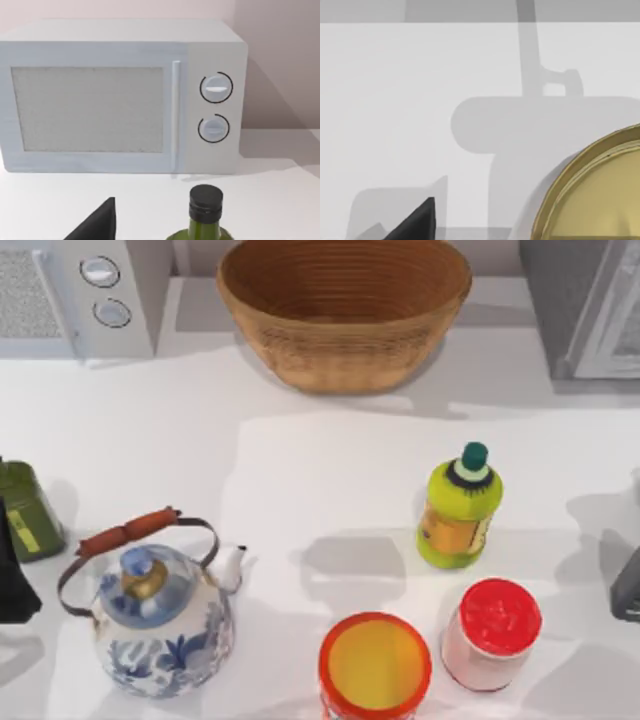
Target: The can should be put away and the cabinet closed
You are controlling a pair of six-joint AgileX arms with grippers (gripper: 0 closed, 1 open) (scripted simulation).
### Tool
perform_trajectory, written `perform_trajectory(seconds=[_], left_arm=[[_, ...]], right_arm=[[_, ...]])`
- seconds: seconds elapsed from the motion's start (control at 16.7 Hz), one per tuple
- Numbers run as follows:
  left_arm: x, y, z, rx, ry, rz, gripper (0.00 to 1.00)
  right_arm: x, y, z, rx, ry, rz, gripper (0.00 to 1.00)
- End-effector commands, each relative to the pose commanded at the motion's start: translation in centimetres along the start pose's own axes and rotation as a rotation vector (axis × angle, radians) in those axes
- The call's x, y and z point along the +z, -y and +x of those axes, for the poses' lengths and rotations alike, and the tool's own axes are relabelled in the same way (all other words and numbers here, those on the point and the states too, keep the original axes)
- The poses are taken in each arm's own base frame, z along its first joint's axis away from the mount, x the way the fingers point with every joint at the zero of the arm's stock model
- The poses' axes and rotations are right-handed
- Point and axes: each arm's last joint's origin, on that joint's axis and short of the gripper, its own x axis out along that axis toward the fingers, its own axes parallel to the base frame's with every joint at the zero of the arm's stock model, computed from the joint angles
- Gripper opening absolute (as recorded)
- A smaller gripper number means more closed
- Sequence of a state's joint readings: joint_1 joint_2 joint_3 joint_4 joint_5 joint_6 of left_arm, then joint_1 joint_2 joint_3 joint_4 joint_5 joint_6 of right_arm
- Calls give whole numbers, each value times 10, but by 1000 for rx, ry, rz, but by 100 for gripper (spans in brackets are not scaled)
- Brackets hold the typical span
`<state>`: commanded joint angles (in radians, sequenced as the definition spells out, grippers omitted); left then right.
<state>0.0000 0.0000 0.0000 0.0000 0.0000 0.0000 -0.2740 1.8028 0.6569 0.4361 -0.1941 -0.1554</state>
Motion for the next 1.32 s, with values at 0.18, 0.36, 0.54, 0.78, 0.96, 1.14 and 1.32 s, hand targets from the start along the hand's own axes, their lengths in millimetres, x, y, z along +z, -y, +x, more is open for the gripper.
perform_trajectory(seconds=[0.18, 0.36, 0.54, 0.78, 0.96, 1.14, 1.32], left_arm=[[0, 0, 0, 0, 0, 0, 100], [0, 0, 0, 0, 0, 0, 100], [0, 0, 0, 0, 0, 0, 100], [0, 0, 0, 0, 0, 0, 100], [0, 0, 0, 0, 0, 0, 100], [0, 0, 0, 0, 0, 0, 100], [0, 0, 0, 0, 0, 0, 100]], right_arm=[[-2, -3, 5, 0, 1, -1, 100], [-2, -3, 5, 0, 1, -1, 100], [-2, -3, 5, 0, 1, -1, 77], [-2, -3, 5, 0, 1, -1, 47], [-2, -3, 5, 0, 1, -1, 25], [-2, -3, 5, 0, 1, -1, 2], [-2, -3, 5, 0, 1, -1, 0]])
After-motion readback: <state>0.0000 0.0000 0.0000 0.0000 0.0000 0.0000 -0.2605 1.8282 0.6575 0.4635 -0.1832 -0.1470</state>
